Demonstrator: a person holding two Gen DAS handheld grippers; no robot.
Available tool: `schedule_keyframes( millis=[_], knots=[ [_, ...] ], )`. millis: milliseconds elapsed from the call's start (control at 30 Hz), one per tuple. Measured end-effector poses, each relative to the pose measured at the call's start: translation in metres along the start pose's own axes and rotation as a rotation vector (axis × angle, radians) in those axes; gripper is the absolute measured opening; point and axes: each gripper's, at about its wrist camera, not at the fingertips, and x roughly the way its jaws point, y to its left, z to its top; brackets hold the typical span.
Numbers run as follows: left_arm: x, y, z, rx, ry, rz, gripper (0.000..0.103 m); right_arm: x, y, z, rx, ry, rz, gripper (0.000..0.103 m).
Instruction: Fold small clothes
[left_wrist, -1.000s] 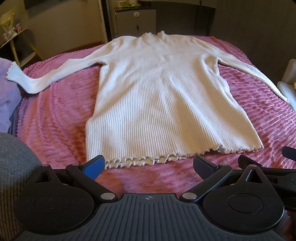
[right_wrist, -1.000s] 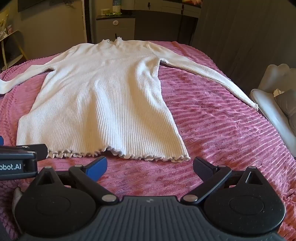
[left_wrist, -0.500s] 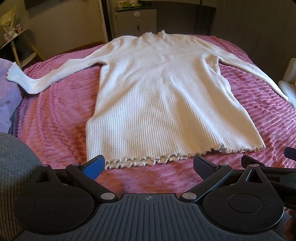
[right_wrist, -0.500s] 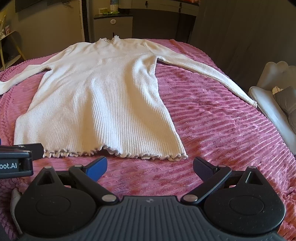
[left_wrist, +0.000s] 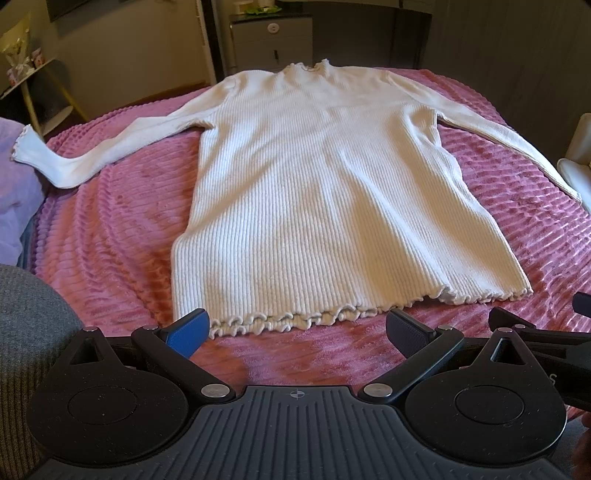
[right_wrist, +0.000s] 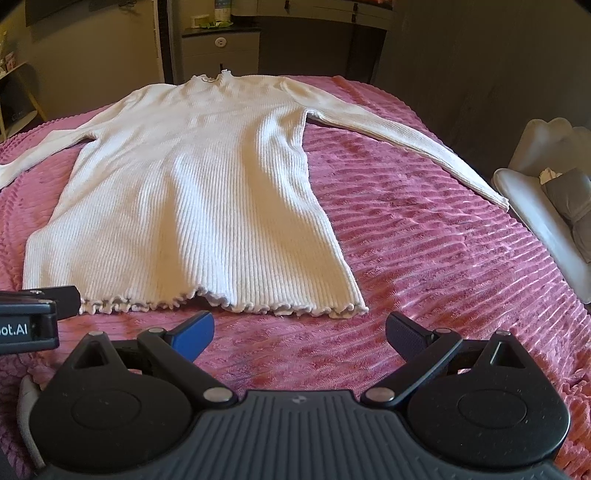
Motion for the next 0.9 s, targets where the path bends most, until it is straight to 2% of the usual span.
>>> schedule_keyframes(
  millis=[900],
  knots=[
    [0.0049, 0.0007, -0.001, 0.005, 0.002, 0.006, 0.103, 0.0031, -0.0037, -0.0003, 0.018, 0.006, 0.005, 0.099]
  ],
)
